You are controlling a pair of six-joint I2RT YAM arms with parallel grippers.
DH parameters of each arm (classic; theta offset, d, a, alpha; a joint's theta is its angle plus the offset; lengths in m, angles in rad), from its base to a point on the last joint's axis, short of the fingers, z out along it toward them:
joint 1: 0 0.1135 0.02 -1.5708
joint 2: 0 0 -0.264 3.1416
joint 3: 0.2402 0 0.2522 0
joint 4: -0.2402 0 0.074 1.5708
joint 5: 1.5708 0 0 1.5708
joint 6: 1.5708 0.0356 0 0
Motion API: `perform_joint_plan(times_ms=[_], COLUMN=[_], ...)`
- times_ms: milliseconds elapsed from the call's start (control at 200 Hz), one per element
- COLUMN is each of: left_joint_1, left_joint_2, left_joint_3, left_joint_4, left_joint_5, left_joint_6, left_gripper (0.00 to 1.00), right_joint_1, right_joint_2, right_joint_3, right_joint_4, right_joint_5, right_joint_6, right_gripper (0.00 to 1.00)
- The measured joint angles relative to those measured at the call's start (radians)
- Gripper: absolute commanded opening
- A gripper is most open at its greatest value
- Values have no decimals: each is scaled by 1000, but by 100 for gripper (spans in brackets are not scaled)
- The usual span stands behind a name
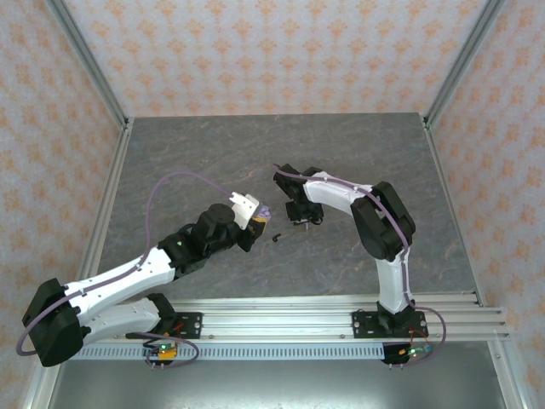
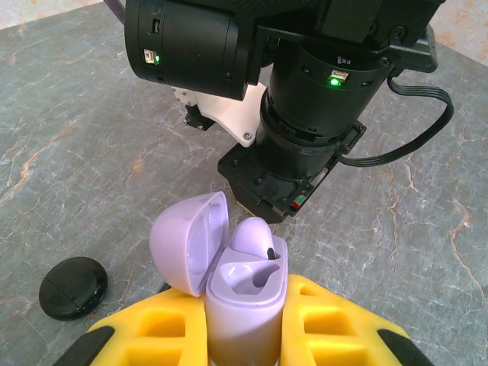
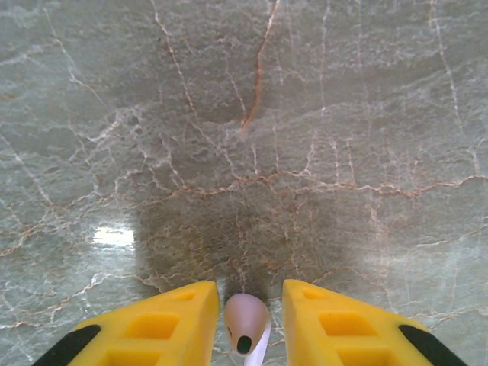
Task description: Insert the wireless bluetooth earbuds into the charging case
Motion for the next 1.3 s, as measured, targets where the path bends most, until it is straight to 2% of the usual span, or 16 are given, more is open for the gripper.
perform_joint_plan(times_ms=[200, 280, 556, 701, 1061, 1296], left_joint_1=[0, 0, 0, 0, 0, 0], left_joint_2=[0, 0, 0, 11, 109, 205], left_joint_3=[0, 0, -1, -30, -55, -113], left_joint_4=[0, 0, 0, 32, 122, 272], left_joint_5=[0, 0, 0, 2, 30, 75], left_joint_6=[0, 0, -2, -27, -65, -93], left_gripper=[6, 6, 6, 6, 6, 6], right_joint_1=[0, 0, 0, 0, -2, -2], right_joint_2=[0, 0, -6, -95, -198, -406], right_joint_3=[-6, -8, -14, -95, -152, -204], right_joint_4=[8, 10, 24, 64, 127, 192], right_joint_5=[-13, -13, -6, 23, 33, 20], right_joint_6=[48, 57, 67, 67, 64, 60], right_gripper=[26, 20, 12, 10, 10, 10])
